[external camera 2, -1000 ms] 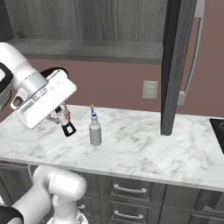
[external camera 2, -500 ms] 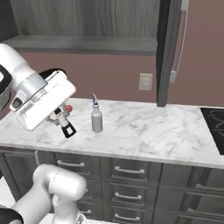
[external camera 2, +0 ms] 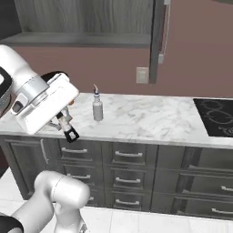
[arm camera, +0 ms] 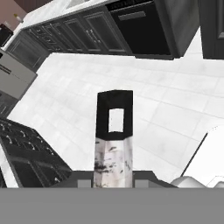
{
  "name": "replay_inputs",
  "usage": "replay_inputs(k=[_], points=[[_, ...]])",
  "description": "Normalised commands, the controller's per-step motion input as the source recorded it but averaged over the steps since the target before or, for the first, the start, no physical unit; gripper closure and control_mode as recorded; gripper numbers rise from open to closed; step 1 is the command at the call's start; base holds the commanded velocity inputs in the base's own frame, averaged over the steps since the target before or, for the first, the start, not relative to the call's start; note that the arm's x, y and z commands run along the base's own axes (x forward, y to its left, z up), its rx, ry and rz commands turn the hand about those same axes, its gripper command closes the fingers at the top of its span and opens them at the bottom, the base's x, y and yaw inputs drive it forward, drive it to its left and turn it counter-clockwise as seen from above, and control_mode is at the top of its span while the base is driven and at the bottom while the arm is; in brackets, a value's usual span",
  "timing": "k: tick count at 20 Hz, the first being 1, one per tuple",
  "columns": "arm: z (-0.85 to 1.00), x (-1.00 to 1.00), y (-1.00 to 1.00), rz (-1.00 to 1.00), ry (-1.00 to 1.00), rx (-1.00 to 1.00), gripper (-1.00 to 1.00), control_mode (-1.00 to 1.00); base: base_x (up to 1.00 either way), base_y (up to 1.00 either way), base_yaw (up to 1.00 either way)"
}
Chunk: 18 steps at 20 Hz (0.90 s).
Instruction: Pick the pan from the cabinet and place it on the stove. Then turn on the stove burner for the pan.
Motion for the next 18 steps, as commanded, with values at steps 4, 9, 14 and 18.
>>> replay_inputs(k=[4, 9, 14, 18], points=[[0.0, 0.0, 0.0, 0.0, 0.0, 0.0, 1.0, 1.0, -0.48, -0.58, -0.07], [0.0, 0.0, 0.0, 0.0, 0.0, 0.0, 1.0, 1.0, -0.36, -0.6, -0.06], [0.0, 0.0, 0.0, 0.0, 0.0, 0.0, 1.0, 1.0, -0.35, -0.64, -0.04], [0.0, 0.0, 0.0, 0.0, 0.0, 0.0, 1.0, 1.0, -0.41, -0.65, -0.05]])
